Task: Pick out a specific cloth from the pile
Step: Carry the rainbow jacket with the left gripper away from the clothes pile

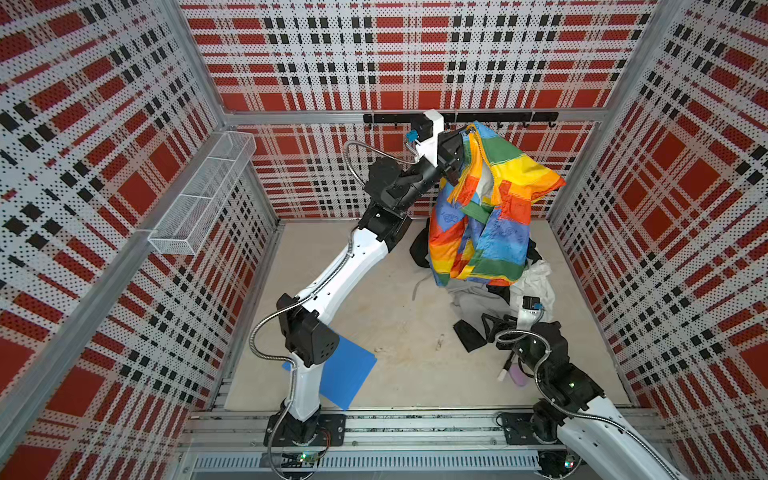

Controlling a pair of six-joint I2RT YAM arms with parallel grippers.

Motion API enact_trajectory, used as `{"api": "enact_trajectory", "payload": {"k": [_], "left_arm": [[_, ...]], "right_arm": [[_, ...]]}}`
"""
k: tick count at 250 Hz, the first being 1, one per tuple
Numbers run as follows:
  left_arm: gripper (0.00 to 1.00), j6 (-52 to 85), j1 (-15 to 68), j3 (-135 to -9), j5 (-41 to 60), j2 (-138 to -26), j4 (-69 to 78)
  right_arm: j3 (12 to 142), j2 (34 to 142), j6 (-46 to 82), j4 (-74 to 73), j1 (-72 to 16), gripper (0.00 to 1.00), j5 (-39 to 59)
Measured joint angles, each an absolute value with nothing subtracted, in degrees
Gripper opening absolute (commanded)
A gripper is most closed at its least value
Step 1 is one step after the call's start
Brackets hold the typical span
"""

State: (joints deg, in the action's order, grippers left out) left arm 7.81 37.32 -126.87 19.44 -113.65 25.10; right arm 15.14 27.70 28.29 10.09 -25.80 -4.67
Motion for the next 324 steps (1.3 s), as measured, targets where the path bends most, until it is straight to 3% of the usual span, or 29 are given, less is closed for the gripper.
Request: {"api": "enact_trajectory", "payload": {"k": [41,223,324], "left_arm": [[0.00,11.14,33.98,-122.21,20.36,-111.55,28.69],[0.00,10.87,10.31,-85.71,22.26,-81.97,24.29],[0.00,11.31,-1.72,-85.84,26.98,-80.84,16.58]], "right_arm": [[14.96,26.09,28.88,9.65,-25.98,1.00,-3.57],[15.62,27.27,28.95,0.84,-29.26,1.00,5.93],[18.39,30.48,28.95,-3.16,-29.30,1.00,10.09]]}}
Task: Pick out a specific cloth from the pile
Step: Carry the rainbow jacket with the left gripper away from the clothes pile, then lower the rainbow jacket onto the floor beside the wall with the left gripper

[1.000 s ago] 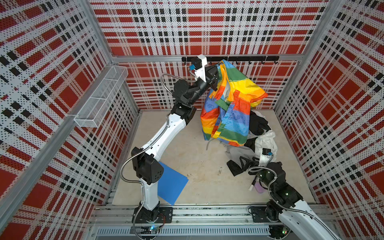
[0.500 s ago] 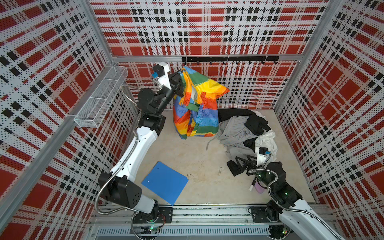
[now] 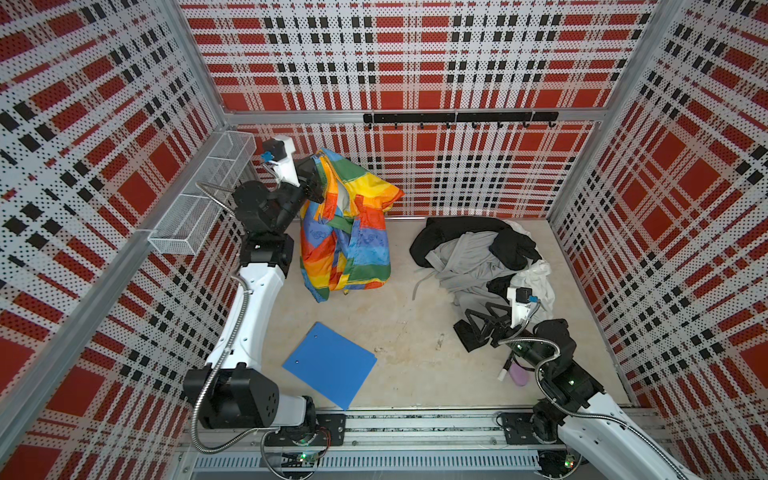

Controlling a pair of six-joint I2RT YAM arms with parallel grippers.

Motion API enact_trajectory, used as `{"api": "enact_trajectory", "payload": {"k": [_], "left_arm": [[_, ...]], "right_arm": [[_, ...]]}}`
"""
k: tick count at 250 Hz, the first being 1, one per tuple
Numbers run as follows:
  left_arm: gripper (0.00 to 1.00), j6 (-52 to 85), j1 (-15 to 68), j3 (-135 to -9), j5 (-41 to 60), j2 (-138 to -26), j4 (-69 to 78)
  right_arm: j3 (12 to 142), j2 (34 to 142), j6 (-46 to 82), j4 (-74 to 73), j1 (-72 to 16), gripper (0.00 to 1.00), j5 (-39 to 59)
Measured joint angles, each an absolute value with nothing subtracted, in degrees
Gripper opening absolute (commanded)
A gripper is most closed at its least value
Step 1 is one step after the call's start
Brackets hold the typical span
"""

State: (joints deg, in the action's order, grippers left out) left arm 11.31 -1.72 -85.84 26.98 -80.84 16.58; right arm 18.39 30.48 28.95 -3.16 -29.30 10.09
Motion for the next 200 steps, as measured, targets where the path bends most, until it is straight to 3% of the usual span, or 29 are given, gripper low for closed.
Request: {"api": "enact_trajectory", "payload": {"k": [82,200], "left_arm": [[0.00,8.14,-3.07,-89.27,26.35,-83.11,14.52],[0.00,5.91,-8.01,-76.55,25.06,-86.83,12.71]], "right_arm": [[20.82,31.29,28.73,-3.49,-29.30,1.00,10.13],[20.82,31.05,28.49,-2.44,-29.30,1.00,10.02]]}}
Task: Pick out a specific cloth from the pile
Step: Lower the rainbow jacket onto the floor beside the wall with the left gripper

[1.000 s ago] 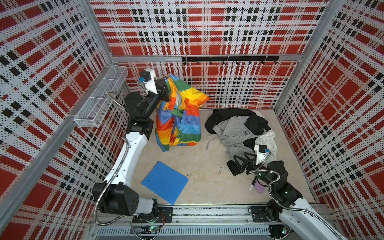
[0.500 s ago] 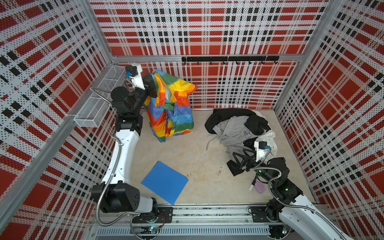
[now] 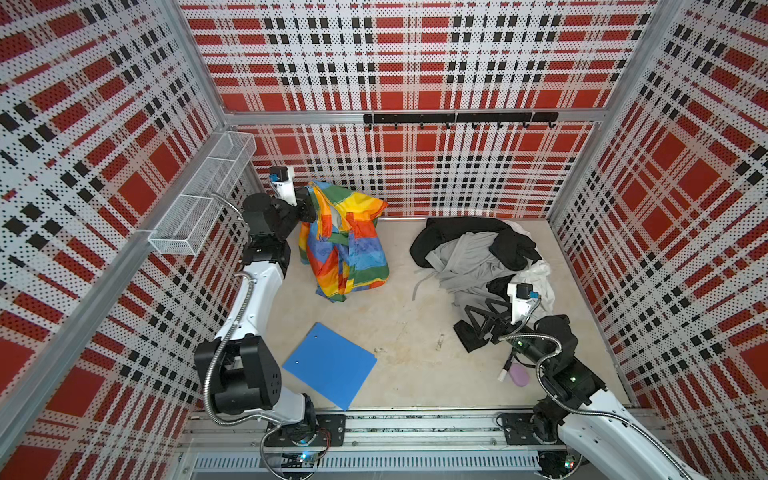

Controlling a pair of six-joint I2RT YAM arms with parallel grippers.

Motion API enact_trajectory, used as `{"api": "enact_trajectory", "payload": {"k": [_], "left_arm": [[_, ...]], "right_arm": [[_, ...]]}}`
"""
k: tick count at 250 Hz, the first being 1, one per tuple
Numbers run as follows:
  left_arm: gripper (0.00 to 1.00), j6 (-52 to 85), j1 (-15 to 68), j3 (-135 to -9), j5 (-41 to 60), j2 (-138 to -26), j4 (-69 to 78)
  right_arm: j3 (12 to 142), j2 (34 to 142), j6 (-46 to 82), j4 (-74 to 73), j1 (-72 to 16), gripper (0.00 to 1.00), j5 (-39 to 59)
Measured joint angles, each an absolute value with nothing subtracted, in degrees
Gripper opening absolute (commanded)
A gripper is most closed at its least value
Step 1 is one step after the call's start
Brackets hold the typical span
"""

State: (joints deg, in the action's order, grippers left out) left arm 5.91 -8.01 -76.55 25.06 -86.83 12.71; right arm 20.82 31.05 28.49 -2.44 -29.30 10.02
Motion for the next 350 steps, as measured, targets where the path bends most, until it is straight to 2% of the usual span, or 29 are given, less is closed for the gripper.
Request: {"api": "enact_trajectory", "payload": {"k": [46,107,208,309,350], "left_arm": [[0.00,5.69,-8.62,-75.66,24.73,-87.22,13.30],[0.00,3.31,-8.62,-68.10,21.82,-86.41,14.04],[0.00,5.02,-4.10,-63.94,16.53,-88.82,11.07],[0.00,7.70,1.93,-66.78,9.96,-103.04,2.68],[0.09,8.97,2.63,-70.72,9.52,-110.06,-2.00]], "right_arm": [[20.80,30.26,28.51,-2.37,-29.30,1.00,9.82],[20.80,29.23,28.49,-1.89,-29.30,1.00,9.50],[20.75,29.15,28.49,-1.06,-29.30,1.00,9.02],[20.45,27.59,28.47,0.89,-29.52,1.00,8.25],[20.45,25.26,28.38,2.39,-29.54,1.00,7.11]]}}
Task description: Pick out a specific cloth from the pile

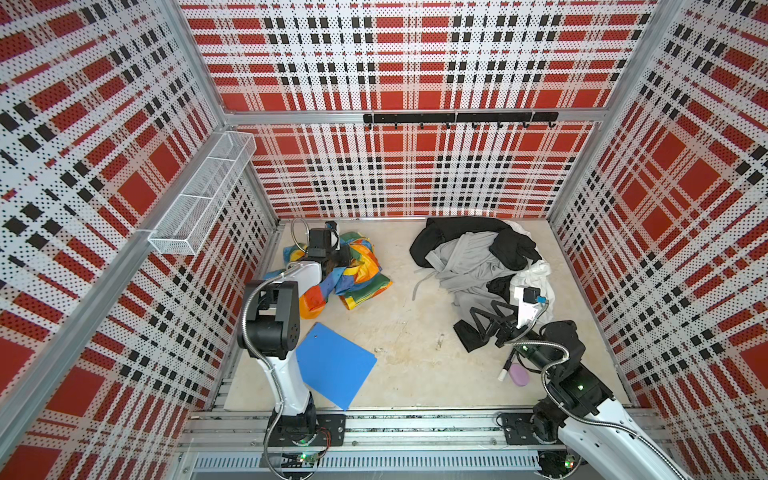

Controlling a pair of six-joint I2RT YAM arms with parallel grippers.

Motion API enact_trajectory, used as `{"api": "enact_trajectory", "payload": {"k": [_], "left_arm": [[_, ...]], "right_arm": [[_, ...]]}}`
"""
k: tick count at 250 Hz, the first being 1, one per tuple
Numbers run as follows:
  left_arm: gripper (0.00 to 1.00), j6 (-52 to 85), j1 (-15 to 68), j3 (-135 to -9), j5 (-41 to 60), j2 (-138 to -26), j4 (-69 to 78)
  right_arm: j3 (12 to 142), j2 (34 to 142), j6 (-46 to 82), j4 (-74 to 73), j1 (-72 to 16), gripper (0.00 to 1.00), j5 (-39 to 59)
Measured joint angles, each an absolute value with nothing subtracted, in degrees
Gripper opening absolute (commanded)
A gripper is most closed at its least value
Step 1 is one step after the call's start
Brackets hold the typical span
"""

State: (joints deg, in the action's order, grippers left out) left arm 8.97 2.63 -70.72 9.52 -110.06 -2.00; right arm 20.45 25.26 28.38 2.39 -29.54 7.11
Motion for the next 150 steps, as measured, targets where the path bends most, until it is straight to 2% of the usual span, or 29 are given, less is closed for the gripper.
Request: {"api": "enact_trajectory", "payload": {"k": [30,45,57,75,106,150], "left_arm": [[0.15,9.19,2.74,-73.71,8.93,-113.12,-5.74],[0.22,9.28,2.72,-74.67,8.56,-113.45,-7.01],[0.38,9.30,2.68,-75.46,8.54,-113.43,-7.94],[0.55,9.45,2.55,-76.49,8.64,-113.27,-8.73],[1.00,10.09,2.35,-77.08,8.97,-111.02,-10.44],[0.99,10.52,2.28,-77.10,10.28,-100.62,-12.36]], "right_arm": [[20.45,24.60,28.29,3.53,-29.54,1.00,6.17],[20.45,24.69,28.29,4.08,-29.54,1.00,5.89],[20.45,24.84,28.27,4.32,-29.54,1.00,5.50],[20.56,25.19,28.25,4.86,-29.54,1.00,4.43],[21.52,27.77,28.16,7.42,-29.54,1.00,0.51],[26.11,37.89,28.14,10.02,-29.54,0.96,-3.38]]}}
